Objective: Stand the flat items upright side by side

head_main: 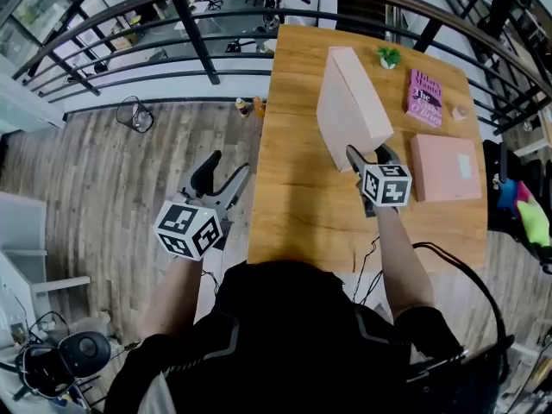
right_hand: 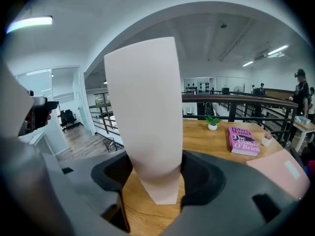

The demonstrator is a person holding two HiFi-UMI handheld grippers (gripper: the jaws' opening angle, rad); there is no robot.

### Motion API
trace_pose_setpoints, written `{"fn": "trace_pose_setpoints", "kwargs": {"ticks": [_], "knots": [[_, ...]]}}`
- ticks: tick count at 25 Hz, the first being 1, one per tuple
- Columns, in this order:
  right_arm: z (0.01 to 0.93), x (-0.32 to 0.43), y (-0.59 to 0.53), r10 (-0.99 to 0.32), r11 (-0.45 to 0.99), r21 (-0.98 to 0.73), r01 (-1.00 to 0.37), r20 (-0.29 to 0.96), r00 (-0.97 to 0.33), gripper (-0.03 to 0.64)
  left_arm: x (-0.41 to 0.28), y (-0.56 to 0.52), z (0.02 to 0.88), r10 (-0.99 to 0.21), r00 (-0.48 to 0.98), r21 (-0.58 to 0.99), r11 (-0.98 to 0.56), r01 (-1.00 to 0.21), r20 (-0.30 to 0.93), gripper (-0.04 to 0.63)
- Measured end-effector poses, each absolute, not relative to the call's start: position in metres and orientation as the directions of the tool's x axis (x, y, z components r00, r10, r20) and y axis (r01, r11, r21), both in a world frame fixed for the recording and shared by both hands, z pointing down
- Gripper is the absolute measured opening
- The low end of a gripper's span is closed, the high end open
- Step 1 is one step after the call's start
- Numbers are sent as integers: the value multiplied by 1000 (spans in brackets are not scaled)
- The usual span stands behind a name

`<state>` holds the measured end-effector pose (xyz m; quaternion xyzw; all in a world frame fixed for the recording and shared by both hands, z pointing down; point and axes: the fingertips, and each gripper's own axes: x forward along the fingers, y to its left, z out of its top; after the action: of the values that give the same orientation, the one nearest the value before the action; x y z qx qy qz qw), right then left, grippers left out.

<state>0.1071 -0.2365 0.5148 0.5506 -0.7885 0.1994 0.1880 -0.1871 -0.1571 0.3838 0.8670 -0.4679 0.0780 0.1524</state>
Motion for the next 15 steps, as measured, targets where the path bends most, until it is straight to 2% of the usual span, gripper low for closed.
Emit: {"fn": "trace_pose_setpoints", "kwargs": {"ticks": [15], "knots": [[512, 14, -264, -796, 230, -134, -964, 544, -265, 301, -258, -176, 378, -819, 514, 135, -497, -857, 254, 293]]}}
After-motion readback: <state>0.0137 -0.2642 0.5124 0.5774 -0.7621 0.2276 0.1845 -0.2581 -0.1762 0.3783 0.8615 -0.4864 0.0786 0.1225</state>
